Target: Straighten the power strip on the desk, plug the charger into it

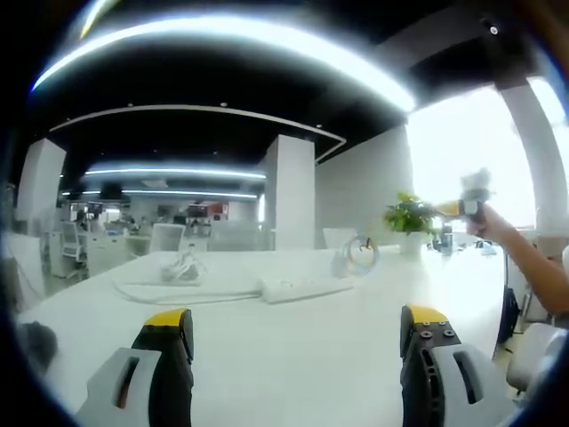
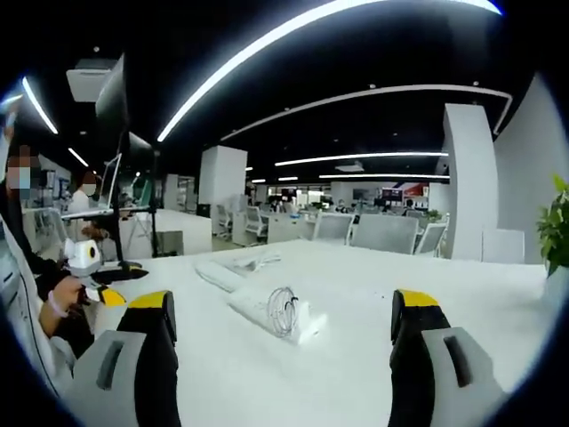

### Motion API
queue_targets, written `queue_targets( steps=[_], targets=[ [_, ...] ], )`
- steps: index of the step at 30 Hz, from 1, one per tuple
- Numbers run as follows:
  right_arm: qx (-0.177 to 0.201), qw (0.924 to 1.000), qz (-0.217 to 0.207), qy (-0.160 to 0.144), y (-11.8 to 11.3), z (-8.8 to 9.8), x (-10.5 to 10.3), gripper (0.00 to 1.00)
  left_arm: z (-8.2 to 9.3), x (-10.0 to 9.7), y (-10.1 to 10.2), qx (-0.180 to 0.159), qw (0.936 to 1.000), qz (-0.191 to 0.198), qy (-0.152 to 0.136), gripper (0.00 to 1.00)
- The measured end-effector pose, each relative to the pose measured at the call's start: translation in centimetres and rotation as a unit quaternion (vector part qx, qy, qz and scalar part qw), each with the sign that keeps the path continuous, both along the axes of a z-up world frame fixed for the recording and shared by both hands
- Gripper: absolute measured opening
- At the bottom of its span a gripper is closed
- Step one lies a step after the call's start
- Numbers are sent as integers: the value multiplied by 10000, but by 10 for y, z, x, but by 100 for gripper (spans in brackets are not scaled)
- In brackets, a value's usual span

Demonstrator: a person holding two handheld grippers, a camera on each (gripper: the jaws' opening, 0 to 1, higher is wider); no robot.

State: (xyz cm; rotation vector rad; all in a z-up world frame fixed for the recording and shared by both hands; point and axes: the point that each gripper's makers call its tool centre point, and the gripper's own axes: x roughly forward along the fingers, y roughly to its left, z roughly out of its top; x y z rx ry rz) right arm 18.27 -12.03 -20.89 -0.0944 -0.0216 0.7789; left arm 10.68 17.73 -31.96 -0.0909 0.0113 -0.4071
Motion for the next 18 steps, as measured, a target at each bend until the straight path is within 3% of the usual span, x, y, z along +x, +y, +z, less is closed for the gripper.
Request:
queue_targets(
  steps=[18],
  targets=[
    [198, 9997, -101, 84, -5, -21, -18, 100, -1, 0, 5, -2, 10000, 44, 15, 99]
  ],
)
